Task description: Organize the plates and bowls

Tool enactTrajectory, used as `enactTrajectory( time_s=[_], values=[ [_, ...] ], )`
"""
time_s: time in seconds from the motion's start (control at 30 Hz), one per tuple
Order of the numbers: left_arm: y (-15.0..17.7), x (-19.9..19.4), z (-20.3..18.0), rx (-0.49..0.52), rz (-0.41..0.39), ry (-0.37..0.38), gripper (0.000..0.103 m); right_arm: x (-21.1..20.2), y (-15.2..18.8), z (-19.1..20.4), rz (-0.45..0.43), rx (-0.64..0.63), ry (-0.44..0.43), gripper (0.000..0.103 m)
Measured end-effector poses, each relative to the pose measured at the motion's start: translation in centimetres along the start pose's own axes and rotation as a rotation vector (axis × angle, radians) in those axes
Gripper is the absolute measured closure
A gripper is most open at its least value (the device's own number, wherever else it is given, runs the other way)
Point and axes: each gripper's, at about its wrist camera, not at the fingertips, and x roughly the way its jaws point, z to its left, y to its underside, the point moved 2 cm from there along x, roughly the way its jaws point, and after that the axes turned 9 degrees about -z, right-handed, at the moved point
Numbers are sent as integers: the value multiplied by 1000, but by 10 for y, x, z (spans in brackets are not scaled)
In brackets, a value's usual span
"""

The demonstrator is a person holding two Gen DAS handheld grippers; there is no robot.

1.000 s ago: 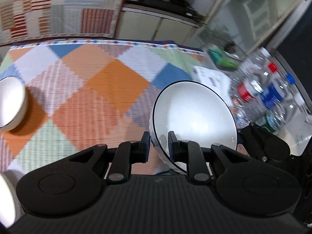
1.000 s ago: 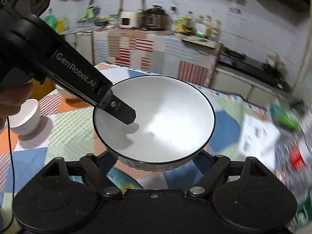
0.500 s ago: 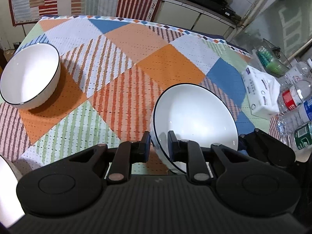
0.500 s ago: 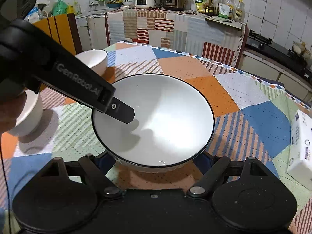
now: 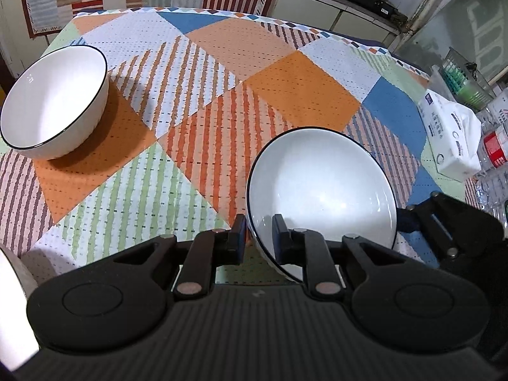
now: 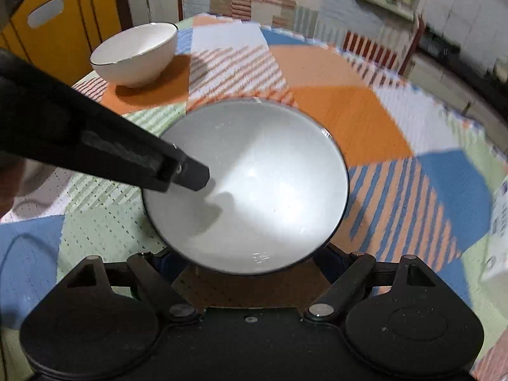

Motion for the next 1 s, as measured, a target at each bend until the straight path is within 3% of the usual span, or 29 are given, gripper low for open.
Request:
enactTrajectory(
  time_s=[0.17, 0.47, 0.8, 1.0],
  values=[
    [-8, -24, -1, 9, -13, 8, 87, -22, -2, 0, -14, 39, -18, 15],
    [-15, -91, -9, 108, -20, 11, 83, -88, 4, 3, -194, 170, -26, 15],
    [1, -149, -7, 185, 13, 6, 78, -148, 5, 17, -335, 233, -19, 15],
    [10, -183, 2, 225, -17, -5, 73, -170, 6, 35, -365, 214, -10, 15]
  ],
)
